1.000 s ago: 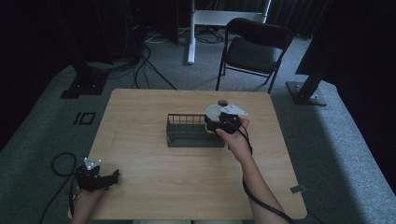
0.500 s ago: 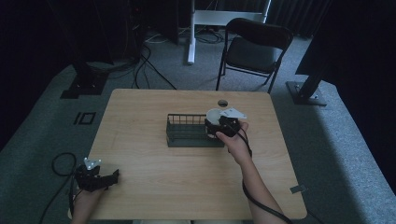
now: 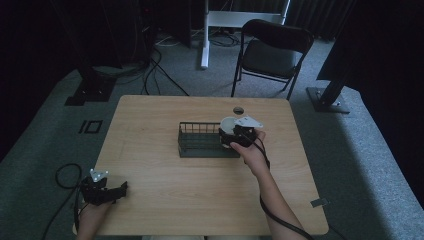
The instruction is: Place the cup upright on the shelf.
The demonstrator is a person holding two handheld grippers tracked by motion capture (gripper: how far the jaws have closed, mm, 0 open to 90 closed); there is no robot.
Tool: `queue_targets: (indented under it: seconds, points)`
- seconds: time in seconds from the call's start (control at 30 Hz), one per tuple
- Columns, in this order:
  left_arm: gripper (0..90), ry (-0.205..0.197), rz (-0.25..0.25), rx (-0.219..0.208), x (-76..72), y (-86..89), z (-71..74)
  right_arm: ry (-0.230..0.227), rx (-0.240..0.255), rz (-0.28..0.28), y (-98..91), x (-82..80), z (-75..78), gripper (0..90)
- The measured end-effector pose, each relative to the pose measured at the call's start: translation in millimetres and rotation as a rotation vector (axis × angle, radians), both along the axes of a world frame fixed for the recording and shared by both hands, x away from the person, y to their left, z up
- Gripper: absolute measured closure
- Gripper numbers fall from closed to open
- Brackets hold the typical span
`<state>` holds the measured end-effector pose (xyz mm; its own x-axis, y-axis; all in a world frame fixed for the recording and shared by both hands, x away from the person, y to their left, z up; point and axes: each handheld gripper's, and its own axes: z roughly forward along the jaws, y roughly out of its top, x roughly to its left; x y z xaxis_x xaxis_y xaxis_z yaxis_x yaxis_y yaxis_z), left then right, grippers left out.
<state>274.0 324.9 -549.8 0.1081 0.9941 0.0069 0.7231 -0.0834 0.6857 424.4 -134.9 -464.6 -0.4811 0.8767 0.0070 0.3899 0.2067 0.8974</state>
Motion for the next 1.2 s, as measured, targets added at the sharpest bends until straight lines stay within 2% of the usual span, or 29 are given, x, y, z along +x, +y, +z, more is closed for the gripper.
queue_targets:
  seconds: [0.03, 0.1, 0.47, 0.7, 1.0, 1.1, 1.2]
  points:
    - [0.8, 0.000, 0.000, 0.000, 0.0, 0.0, 0.0, 0.003, 0.000, 0.004, -0.2, -0.1, 0.3, 19.3]
    - [0.8, 0.000, 0.000, 0.000, 0.0, 0.0, 0.0, -0.004, -0.009, 0.006, -0.3, -1.3, 0.6, 12.6]
    - [0.8, 0.000, 0.000, 0.000, 0.0, 0.0, 0.0, -0.011, 0.007, 0.022, -7.9, -10.2, 6.2, 11.7]
    - [0.8, 0.000, 0.000, 0.000, 0.0, 0.0, 0.0, -0.002, 0.014, 0.023, -14.1, -18.9, 2.3, 11.7]
    - [0.8, 0.000, 0.000, 0.000, 0.0, 0.0, 0.0, -0.016, 0.014, 0.012, -26.5, -31.6, -0.2, 11.7]
    - [0.8, 0.000, 0.000, 0.000, 0.0, 0.0, 0.0, -0.017, 0.031, 0.006, -31.0, -35.3, -1.6, 11.7]
    - [0.8, 0.000, 0.000, 0.000, 0.0, 0.0, 0.0, -0.022, 0.022, 0.000, -35.9, -38.3, -3.5, 11.7]
